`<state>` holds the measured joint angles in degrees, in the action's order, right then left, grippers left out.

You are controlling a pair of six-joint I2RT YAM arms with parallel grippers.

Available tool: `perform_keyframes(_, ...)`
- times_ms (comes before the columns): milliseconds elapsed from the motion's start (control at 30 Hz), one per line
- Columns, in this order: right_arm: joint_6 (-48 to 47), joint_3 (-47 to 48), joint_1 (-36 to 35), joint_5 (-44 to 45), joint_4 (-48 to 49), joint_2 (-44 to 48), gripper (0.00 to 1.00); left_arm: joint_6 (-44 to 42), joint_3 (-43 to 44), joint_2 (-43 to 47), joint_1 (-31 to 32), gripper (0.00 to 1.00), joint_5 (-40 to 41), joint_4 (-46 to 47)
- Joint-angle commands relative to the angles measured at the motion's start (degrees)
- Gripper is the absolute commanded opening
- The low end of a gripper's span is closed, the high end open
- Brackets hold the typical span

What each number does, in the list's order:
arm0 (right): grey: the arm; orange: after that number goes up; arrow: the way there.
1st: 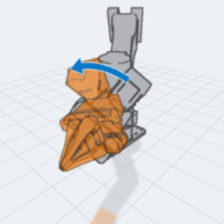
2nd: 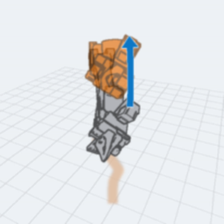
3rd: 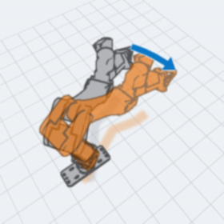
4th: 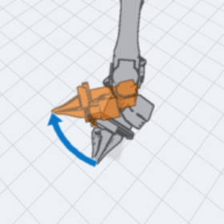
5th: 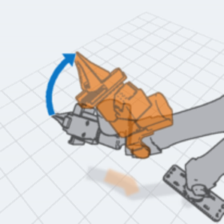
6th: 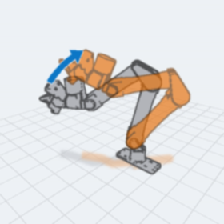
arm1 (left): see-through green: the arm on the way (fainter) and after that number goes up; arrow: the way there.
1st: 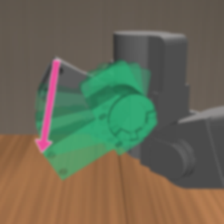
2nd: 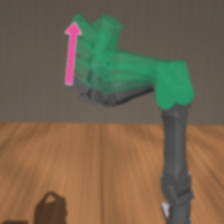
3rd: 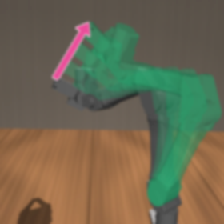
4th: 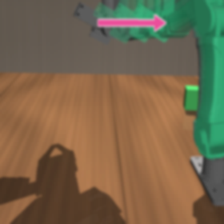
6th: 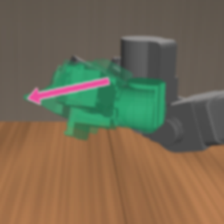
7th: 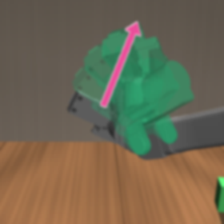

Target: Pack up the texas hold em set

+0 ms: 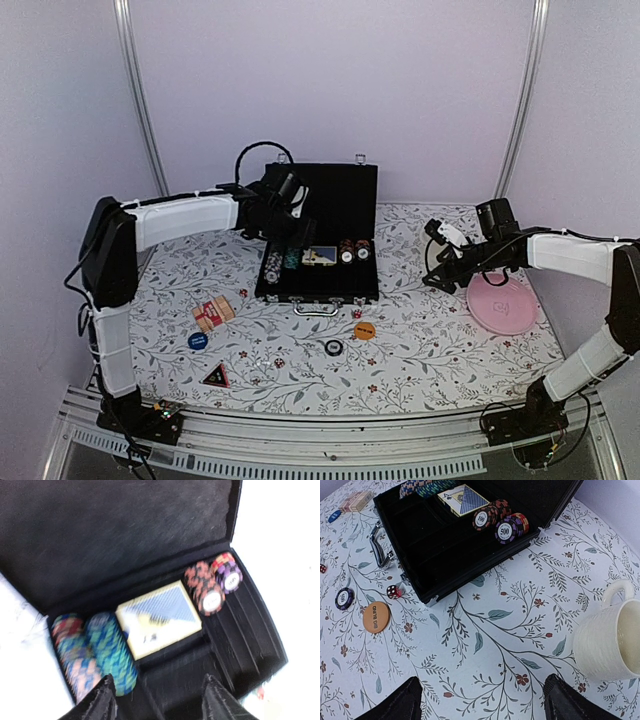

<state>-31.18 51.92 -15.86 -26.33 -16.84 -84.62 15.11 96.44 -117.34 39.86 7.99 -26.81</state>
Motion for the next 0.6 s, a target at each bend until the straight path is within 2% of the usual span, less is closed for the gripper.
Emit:
perform_keyframes(0,-1.07,1.51,-0.47,-1.51,-1.41,0.68,0.83,1.19,-9.79,8.80,-1.57,0.66,-0.60,-10.67)
perform_keyframes(167,-1.78,1.48,-0.62,-1.84,-1.90,0.50,0.83,5.08,-23.86,19.79,-7.13,0.73,-3.02,-14.56)
perform_keyframes(367,-2.35,1.74,-1.12,-1.75,-2.46,0.10,0.83,10.56,-34.73,30.85,-14.81,0.78,-5.25,-18.42)
perform_keyframes(567,-2.65,1.77,-1.62,-1.75,-2.76,-0.07,0.84,11.23,-41.85,34.67,-18.09,0.79,-9.90,-19.99)
